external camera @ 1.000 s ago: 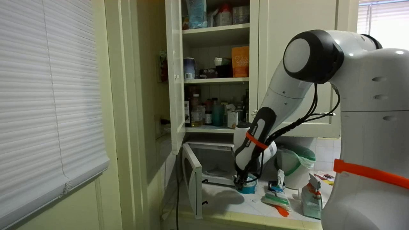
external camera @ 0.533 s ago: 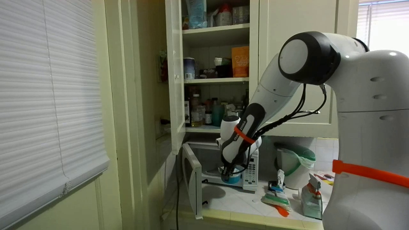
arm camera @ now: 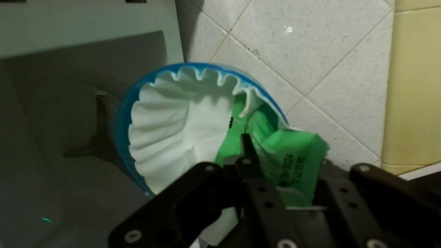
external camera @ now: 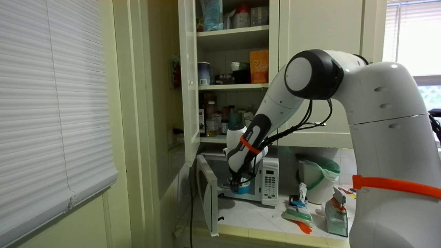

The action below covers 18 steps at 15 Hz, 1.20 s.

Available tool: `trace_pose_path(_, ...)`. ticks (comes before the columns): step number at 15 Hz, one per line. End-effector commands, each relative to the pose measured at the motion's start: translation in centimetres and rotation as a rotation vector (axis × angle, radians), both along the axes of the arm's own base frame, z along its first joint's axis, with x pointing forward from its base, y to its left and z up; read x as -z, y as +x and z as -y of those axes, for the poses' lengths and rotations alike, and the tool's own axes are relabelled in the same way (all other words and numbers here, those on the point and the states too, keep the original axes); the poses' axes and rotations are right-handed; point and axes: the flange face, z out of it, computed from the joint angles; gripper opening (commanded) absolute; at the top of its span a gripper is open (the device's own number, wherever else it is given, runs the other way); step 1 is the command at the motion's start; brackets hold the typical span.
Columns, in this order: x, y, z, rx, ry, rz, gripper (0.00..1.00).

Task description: Open the microwave, then put the blue bowl inside

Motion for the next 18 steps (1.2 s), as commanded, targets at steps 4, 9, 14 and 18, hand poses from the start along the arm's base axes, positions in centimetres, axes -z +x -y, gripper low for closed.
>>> trace_pose_path(4,1.9,3.4,-0.4,-0.019,-0.037,-0.035,0.07)
trace_pose_path(9,2.7,5.1,-0.2,0.000,-0.026,-0.020,0.07)
trace_pose_path(14,3.5,6.8,-0.1,0.030,0.005,-0.007,0.07)
trace_pose_path(18,3.9,7.9,0.0,0.067,0.029,0.011,0.07)
